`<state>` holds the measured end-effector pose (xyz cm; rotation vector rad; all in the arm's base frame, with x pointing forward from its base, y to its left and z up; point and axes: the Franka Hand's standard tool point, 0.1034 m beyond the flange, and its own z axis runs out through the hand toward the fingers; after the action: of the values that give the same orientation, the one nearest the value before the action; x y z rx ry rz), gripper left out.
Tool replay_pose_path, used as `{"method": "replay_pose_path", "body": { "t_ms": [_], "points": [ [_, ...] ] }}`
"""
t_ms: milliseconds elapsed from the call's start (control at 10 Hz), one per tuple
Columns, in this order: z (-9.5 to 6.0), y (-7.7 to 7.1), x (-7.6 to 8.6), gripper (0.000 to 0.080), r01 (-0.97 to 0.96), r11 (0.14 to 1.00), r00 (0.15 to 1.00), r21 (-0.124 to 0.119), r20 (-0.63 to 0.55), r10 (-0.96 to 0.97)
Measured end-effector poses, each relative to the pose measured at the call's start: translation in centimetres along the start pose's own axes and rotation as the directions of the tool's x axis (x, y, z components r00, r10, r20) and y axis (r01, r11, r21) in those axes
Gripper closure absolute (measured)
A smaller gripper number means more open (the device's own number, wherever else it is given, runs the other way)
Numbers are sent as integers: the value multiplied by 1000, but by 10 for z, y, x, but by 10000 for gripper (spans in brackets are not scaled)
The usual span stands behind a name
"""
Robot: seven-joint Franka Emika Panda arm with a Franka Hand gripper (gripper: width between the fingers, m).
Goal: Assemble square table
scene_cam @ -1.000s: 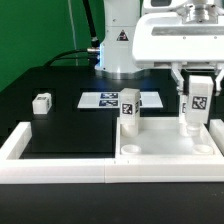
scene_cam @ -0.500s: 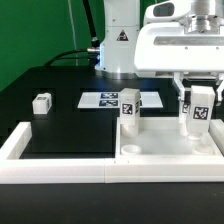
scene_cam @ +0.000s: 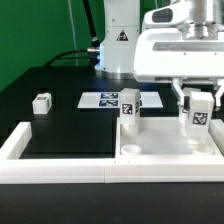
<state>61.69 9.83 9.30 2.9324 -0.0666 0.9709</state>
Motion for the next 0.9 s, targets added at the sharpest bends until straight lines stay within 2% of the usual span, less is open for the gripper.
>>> {"method": "replay_pose_path", "body": {
  "t_ms": [300, 900],
  "points": [
    [-1, -15, -3, 509, 11, 1000, 1000, 13, 5, -11],
    [8, -10, -13, 509, 19, 1000, 1000, -1, 14, -19]
  ]
}}
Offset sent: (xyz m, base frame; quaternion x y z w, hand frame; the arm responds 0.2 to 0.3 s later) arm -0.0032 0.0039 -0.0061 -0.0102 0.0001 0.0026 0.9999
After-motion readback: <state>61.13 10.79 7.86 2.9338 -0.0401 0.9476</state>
